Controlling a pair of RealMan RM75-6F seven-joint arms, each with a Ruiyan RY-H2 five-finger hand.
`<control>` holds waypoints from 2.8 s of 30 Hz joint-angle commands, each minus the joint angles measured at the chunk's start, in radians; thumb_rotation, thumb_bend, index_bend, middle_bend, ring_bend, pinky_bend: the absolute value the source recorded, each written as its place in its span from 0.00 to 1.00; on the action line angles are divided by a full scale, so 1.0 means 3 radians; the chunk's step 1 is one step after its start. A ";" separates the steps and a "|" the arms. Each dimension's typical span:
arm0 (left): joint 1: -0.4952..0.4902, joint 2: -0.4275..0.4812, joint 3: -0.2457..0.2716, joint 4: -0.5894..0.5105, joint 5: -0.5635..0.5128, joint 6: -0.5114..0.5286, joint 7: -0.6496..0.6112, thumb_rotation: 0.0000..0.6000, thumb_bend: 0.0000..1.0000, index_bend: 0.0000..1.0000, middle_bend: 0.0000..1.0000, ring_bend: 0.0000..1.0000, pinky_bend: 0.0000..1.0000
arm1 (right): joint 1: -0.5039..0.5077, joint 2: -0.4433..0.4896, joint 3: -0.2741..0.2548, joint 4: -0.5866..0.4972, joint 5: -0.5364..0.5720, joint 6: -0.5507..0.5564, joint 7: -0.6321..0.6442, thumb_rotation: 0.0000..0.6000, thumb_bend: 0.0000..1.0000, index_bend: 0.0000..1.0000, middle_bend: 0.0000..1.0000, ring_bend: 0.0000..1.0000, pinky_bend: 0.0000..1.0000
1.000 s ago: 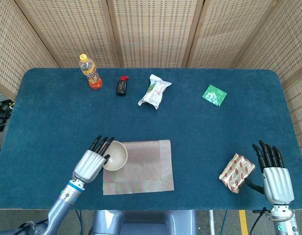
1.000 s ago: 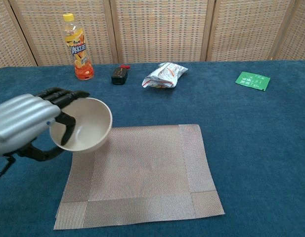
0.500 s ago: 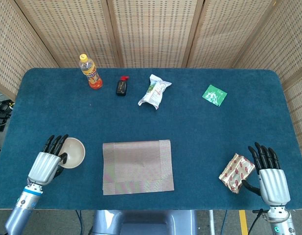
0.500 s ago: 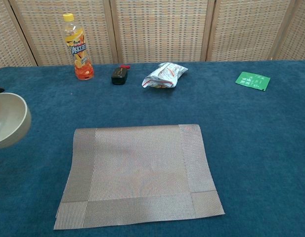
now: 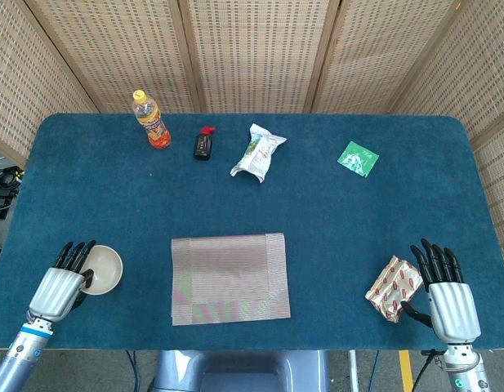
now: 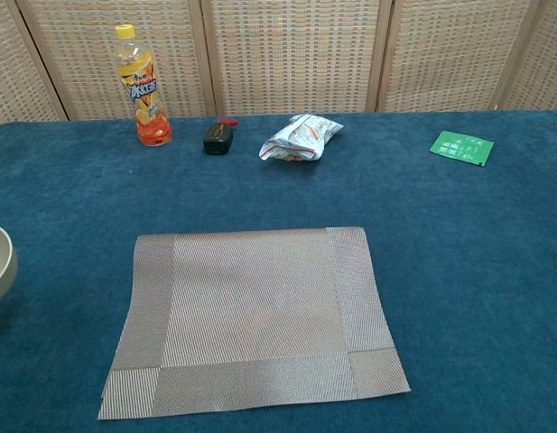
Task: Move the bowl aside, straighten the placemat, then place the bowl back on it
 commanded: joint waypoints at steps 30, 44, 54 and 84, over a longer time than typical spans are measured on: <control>0.0064 0.0409 -0.0131 -0.0367 0.0400 0.0623 -0.0531 1.00 0.16 0.06 0.00 0.00 0.00 | 0.0008 0.0015 -0.0001 -0.0007 0.0002 -0.0016 0.0039 1.00 0.10 0.00 0.00 0.00 0.00; -0.0037 0.0113 0.0101 -0.1165 0.0841 0.0190 0.0509 1.00 0.13 0.16 0.00 0.00 0.00 | 0.0002 0.0054 0.0011 -0.0027 0.0023 -0.0010 0.0086 1.00 0.10 0.00 0.00 0.00 0.00; -0.0049 -0.0229 0.0106 -0.1212 0.0651 -0.0238 0.0996 1.00 0.13 0.15 0.00 0.00 0.00 | -0.0005 0.0088 0.0006 -0.0053 0.0013 0.0001 0.0118 1.00 0.10 0.00 0.00 0.00 0.00; -0.0091 -0.0944 0.0090 -0.0637 0.0630 -0.0411 0.1114 1.00 0.20 0.18 0.00 0.00 0.00 | 0.0001 0.0071 0.0014 -0.0037 0.0027 -0.0013 0.0083 1.00 0.10 0.00 0.00 0.00 0.00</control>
